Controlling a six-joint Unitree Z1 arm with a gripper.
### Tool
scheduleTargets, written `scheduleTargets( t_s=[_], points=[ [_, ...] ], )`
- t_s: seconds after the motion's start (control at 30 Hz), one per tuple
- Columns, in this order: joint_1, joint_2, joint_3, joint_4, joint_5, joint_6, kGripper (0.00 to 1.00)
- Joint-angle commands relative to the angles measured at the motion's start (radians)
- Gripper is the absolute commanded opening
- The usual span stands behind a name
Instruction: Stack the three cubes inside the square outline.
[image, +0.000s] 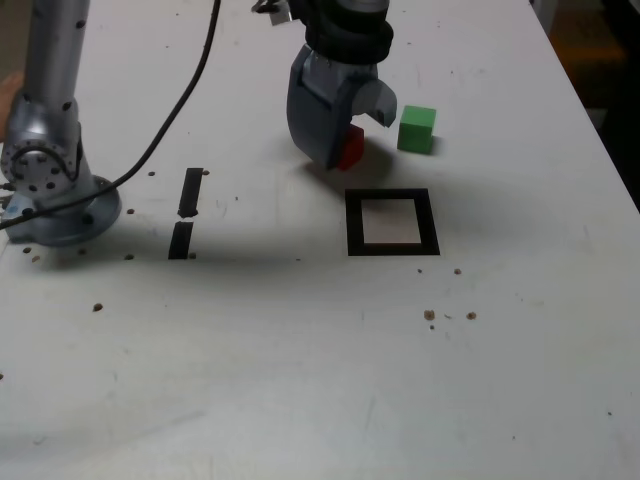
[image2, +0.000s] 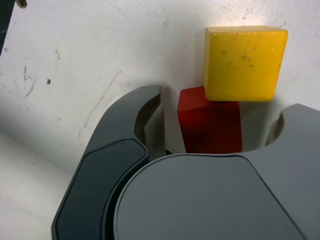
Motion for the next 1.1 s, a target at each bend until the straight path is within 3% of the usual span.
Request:
scheduleTargets(
  t_s=[0.0, 0.1, 0.2, 0.3, 0.77, 0.9, 1.07],
  points=[
    [0.000, 0.005, -0.005, -0.006, -0.003, 0.001, 0.66],
    [0.002, 0.007, -0.005, -0.017, -0.005, 0.000, 0.59],
    [0.004, 0.008, 0.003, -0.032, -0.003, -0.007, 0.41],
    [0.005, 0.007, 0.008, -0.043, -0.006, -0.011, 0.35],
    [0.008, 0.015, 0.002, -0.038, -0.038, 0.082, 0.27],
    [0.001, -0.015, -0.036, 0.011, -0.033, 0.111, 0.26],
    [-0.052, -0.082, -0.139, 0.130, -0.024, 0.155, 0.26]
  ],
)
